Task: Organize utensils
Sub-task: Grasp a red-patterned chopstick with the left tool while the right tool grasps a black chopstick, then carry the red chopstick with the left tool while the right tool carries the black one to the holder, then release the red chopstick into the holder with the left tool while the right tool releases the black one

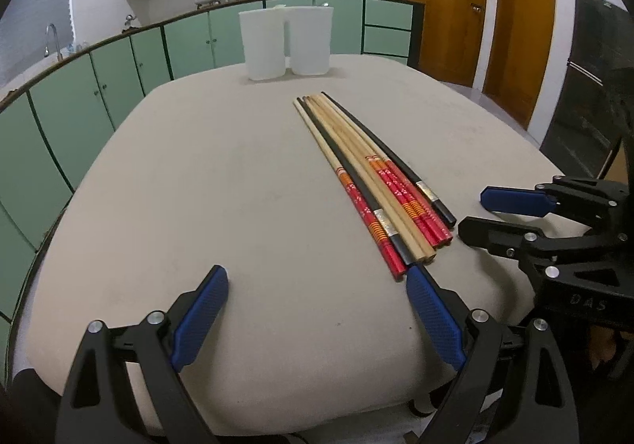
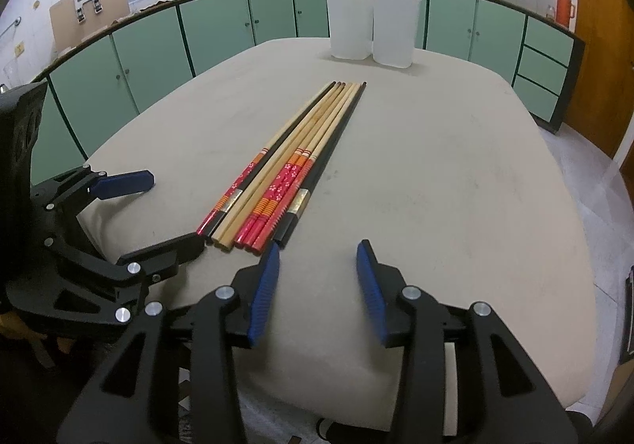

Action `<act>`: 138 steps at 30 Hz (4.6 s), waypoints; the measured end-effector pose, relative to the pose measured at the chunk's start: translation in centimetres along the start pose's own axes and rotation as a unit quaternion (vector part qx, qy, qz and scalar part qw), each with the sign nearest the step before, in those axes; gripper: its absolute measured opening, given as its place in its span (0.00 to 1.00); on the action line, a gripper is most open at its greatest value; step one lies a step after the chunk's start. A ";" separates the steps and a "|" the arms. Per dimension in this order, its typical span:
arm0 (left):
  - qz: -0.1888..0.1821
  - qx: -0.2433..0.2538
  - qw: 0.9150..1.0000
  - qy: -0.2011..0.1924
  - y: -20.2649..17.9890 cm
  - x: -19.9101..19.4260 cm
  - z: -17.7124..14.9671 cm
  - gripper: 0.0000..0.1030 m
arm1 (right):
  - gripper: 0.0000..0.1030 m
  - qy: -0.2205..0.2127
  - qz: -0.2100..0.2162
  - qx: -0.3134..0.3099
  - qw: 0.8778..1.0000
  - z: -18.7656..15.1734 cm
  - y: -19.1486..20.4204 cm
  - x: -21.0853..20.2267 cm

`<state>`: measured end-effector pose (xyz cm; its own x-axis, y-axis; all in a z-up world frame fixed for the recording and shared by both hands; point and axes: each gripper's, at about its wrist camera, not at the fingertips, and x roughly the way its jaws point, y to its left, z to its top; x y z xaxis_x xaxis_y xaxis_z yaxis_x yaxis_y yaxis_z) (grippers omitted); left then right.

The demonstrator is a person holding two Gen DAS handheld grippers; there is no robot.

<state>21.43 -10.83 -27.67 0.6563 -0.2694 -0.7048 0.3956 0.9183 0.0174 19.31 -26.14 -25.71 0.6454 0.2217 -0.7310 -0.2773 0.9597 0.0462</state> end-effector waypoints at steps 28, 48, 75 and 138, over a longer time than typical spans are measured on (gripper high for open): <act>0.027 -0.048 0.998 -0.041 3.4 1.8 1.6 0.12 | 0.06 -0.023 -0.080 0.036 0.996 1.1 -2.4 1.8; 0.032 -0.102 0.994 -0.017 5.0 0.3 1.8 0.06 | 0.06 -0.030 -0.087 0.058 0.994 0.6 -2.6 -0.9; -0.018 -0.070 0.996 -0.052 8.6 -9.8 17.1 0.06 | 0.06 -0.053 -0.026 -0.008 0.998 19.1 -4.8 -10.3; 0.013 -0.032 0.989 -0.144 13.2 -4.6 28.7 0.57 | 0.27 -0.122 -0.030 0.020 0.992 28.6 -11.2 -6.2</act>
<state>42.02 -5.83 -3.82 0.8254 -0.3075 -0.4734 0.3397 0.9404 -0.0187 38.74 -33.36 -2.20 0.8144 0.1951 -0.5465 -0.2079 0.9774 0.0391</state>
